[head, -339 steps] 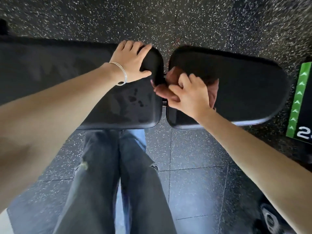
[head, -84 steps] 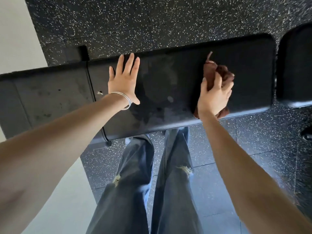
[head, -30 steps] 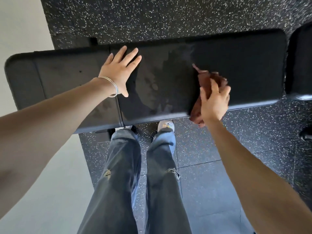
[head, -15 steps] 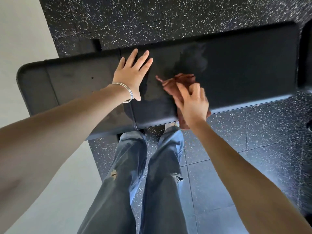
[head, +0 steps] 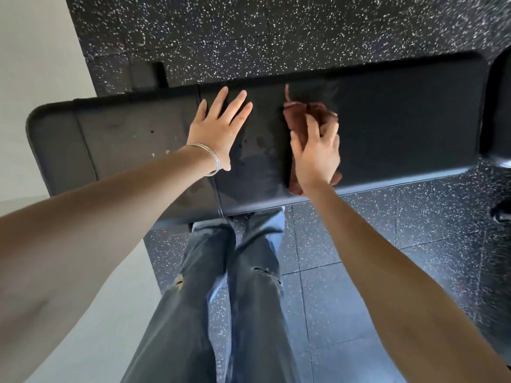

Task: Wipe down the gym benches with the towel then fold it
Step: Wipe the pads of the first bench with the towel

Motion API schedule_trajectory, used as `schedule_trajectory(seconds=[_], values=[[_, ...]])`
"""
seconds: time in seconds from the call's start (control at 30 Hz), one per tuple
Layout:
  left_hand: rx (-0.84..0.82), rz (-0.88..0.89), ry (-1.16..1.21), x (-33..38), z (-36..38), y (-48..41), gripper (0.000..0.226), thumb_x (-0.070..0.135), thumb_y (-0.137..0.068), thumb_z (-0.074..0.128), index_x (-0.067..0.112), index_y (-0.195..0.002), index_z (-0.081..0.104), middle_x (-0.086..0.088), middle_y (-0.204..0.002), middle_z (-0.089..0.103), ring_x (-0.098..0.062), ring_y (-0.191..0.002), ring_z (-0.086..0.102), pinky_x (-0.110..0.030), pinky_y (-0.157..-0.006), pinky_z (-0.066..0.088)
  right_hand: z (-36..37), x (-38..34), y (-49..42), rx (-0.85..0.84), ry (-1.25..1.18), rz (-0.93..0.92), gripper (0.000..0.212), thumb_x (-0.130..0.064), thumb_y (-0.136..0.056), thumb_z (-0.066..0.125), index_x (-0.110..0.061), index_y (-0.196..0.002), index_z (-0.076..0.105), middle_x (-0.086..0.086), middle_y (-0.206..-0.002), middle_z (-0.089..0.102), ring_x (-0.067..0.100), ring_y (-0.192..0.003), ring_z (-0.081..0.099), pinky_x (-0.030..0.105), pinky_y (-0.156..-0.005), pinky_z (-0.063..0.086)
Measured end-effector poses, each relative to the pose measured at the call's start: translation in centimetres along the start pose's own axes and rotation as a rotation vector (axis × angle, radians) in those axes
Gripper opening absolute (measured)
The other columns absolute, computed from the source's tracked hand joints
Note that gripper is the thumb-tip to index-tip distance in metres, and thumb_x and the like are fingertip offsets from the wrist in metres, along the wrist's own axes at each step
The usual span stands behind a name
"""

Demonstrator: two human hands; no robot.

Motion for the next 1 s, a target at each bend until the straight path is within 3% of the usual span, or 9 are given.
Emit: schedule_trajectory(seconds=[0.1,0.23,0.3,0.37,0.5,0.67,0.73,0.87,1.0], values=[[0.004,0.0,0.003,0.0,0.1,0.0,0.131,0.033,-0.06,0.085,0.023,-0.15,-0.01,0.005,-0.157,-0.018,-0.026,-0.145,-0.013,-0.048,-0.117,0.005,-1.5,3.1,-2.6,0.008,0.069,-0.044,0.041,-0.043,-0.092,0.048,-0.027,-0.129,0.052,0.015,-0.123,0.048,0.034,-0.104,0.048,0.041,-0.074,0.046],[0.013,0.002,-0.001,0.1,0.3,0.1,0.132,0.032,-0.059,0.086,0.023,-0.15,-0.009,0.004,-0.158,-0.015,-0.027,-0.145,-0.01,-0.049,-0.117,0.008,-2.7,5.2,-8.0,0.101,-0.109,0.384,0.044,-0.041,-0.092,0.05,-0.024,-0.133,0.047,0.012,-0.138,0.036,0.035,-0.111,0.048,0.041,-0.084,0.044],[0.03,-0.003,0.006,0.1,0.4,0.0,0.132,0.03,-0.058,0.086,0.023,-0.15,-0.008,0.004,-0.158,-0.014,-0.027,-0.146,-0.009,-0.049,-0.117,0.008,-2.6,3.6,-9.0,0.093,-0.131,0.458,0.045,-0.041,-0.093,0.048,-0.021,-0.134,0.045,0.012,-0.141,0.033,0.035,-0.11,0.049,0.041,-0.084,0.044],[0.041,-0.003,0.01,0.1,0.4,0.0,0.131,0.029,-0.057,0.086,0.023,-0.15,-0.006,0.004,-0.158,-0.012,-0.027,-0.146,-0.009,-0.048,-0.117,0.008,-2.3,1.3,-8.8,0.073,-0.103,0.373,0.046,-0.042,-0.094,0.046,-0.019,-0.134,0.044,0.014,-0.144,0.03,0.035,-0.109,0.05,0.041,-0.083,0.046],[0.051,-0.002,0.023,-0.1,0.5,0.1,0.132,0.029,-0.056,0.086,0.025,-0.15,-0.006,0.006,-0.158,-0.012,-0.025,-0.146,-0.009,-0.046,-0.117,0.006,-1.3,-2.6,-7.9,-0.024,0.007,-0.004,0.042,-0.041,-0.093,0.048,-0.02,-0.129,0.047,0.015,-0.137,0.037,0.034,-0.105,0.05,0.041,-0.071,0.048],[0.041,-0.013,0.0,-0.2,0.5,0.0,0.134,0.031,-0.055,0.086,0.026,-0.15,-0.008,0.007,-0.158,-0.014,-0.024,-0.146,-0.009,-0.045,-0.117,0.007,-3.4,0.4,-10.6,-0.157,0.106,-0.355,0.042,-0.043,-0.09,0.053,-0.021,-0.126,0.05,0.015,-0.12,0.044,0.036,-0.099,0.052,0.043,-0.07,0.046],[0.043,-0.023,-0.004,-0.1,0.7,-0.1,0.133,0.03,-0.056,0.086,0.027,-0.15,-0.008,0.007,-0.158,-0.014,-0.024,-0.146,-0.009,-0.045,-0.117,0.007,-4.6,3.6,-12.5,-0.13,0.154,-0.258,0.043,-0.044,-0.091,0.052,-0.02,-0.126,0.05,0.015,-0.123,0.043,0.038,-0.102,0.052,0.047,-0.074,0.047],[0.053,-0.044,-0.014,0.1,0.8,-0.1,0.132,0.027,-0.057,0.085,0.027,-0.15,-0.008,0.008,-0.158,-0.014,-0.024,-0.146,-0.008,-0.044,-0.117,0.007,-5.1,5.1,-13.6,-0.049,0.04,0.158,0.044,-0.044,-0.092,0.048,-0.02,-0.129,0.049,0.013,-0.134,0.039,0.039,-0.105,0.054,0.045,-0.082,0.047],[0.046,-0.073,-0.011,0.4,1.0,0.0,0.127,0.024,-0.062,0.082,0.028,-0.149,-0.01,0.009,-0.157,-0.018,-0.023,-0.146,-0.012,-0.043,-0.117,0.006,-3.3,-0.5,-10.9,-0.051,0.058,-0.007,0.041,-0.041,-0.093,0.05,-0.018,-0.127,0.049,0.015,-0.132,0.039,0.035,-0.104,0.05,0.041,-0.07,0.046]])
Point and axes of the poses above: each hand's wrist, its own y-axis away from the middle knuckle, its own z-axis out of the palm, x = y × z, the point moved 1 cm from there along -y, towards the middle knuckle
